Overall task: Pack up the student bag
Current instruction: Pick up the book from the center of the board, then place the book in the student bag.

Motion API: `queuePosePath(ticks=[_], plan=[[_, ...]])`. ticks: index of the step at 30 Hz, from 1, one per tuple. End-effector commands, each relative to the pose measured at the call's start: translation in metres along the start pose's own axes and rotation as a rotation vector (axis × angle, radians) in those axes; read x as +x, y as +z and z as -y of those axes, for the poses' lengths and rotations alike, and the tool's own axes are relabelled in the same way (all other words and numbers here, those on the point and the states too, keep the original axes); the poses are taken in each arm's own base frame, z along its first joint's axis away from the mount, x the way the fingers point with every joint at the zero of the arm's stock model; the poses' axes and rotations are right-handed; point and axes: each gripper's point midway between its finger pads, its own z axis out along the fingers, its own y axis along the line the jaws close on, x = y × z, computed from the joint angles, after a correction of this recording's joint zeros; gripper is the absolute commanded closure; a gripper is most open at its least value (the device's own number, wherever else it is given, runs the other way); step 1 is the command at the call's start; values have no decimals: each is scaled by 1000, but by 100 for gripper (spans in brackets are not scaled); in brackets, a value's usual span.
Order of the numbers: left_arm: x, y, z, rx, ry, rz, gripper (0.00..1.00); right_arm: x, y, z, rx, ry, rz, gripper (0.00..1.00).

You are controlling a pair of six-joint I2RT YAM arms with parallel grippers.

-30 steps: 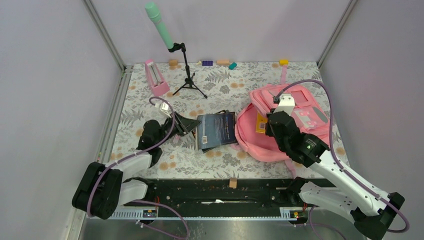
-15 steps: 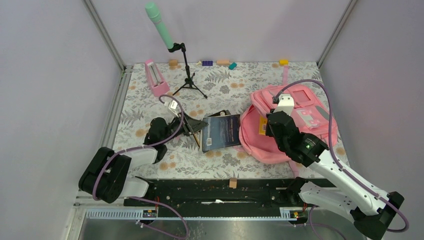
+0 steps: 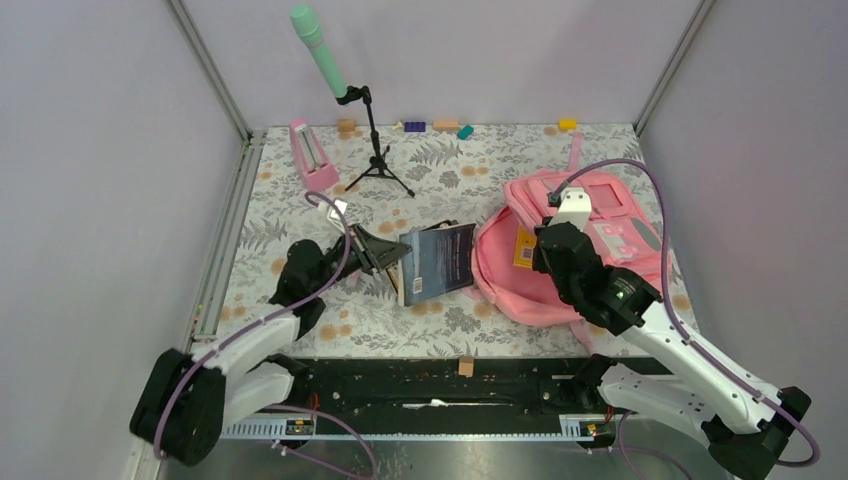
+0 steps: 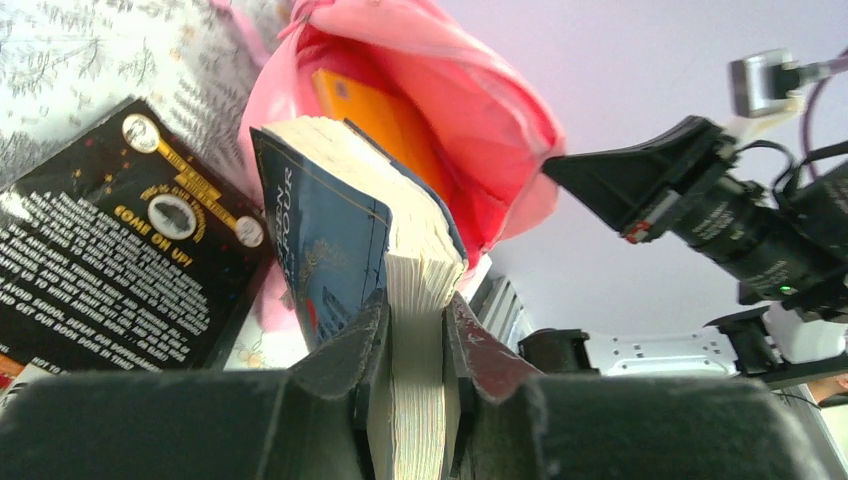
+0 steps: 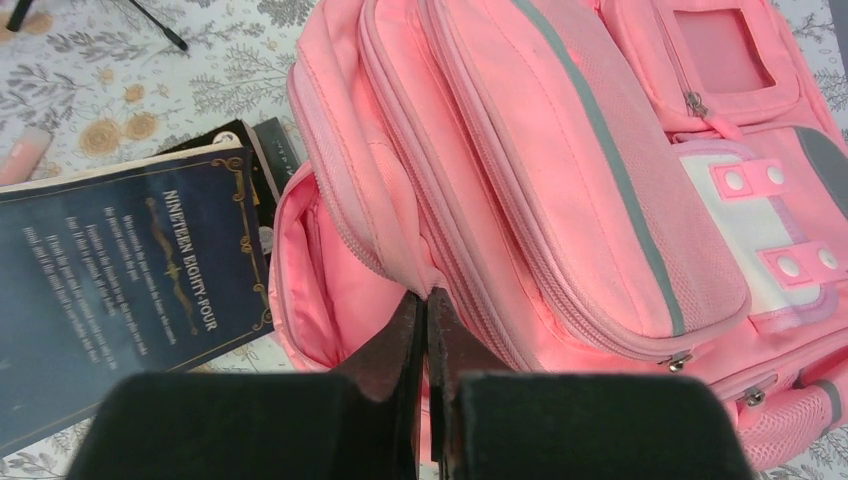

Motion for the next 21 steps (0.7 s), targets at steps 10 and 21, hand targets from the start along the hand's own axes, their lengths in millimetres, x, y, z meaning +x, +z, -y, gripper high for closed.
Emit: queuePosePath(ticks=[10,21], plan=[[-71,-41,121,187,65,244,100,-66,-26,-37,-209,117,141,100],[-58,-12,121,225,-25,184,100,-69,-30,-47,-261,136,134,100]])
